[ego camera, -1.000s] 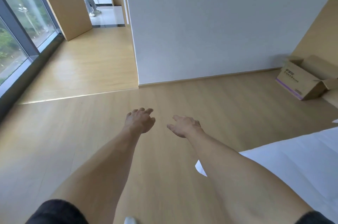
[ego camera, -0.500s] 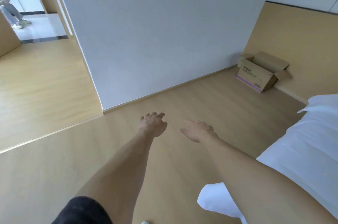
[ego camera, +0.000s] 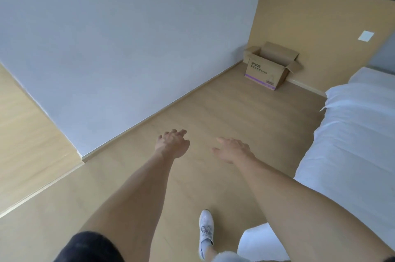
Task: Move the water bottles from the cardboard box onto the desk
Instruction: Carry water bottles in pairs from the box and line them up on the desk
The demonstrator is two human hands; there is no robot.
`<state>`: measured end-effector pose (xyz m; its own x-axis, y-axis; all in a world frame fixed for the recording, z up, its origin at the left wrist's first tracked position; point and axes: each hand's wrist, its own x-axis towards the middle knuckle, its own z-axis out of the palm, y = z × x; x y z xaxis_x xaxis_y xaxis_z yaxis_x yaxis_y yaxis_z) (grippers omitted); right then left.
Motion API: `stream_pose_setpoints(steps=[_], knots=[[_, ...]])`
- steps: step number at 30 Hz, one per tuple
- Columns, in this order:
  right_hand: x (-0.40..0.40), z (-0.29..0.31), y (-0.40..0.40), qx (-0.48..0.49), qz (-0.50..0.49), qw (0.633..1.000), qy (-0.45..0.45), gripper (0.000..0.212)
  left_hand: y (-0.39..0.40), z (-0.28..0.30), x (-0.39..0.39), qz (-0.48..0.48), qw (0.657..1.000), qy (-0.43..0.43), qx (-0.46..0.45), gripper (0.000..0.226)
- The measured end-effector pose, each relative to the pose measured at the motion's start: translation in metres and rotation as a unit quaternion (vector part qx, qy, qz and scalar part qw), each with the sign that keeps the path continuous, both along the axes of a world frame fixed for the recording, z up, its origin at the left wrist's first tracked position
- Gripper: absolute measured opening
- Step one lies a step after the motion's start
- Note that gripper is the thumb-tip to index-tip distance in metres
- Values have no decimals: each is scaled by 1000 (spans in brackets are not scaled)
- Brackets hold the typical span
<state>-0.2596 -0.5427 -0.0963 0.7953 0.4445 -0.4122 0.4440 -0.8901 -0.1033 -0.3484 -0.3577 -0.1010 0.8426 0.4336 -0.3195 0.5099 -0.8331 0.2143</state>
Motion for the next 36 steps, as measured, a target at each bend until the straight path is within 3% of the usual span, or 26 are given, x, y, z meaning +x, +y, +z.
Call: stream_pose_setpoints(steps=[13,21,36], knots=[[245,7,84,27,-50,998,24,63,89,27,245,-6,1000,-3,14,54],[365,6,113,17,-88,996,29,61,110,26,383,-69,998,0,-4,54],[588,15,198,20,-264,964,-1,62,220,33,682,-242,970,-27,15,49]])
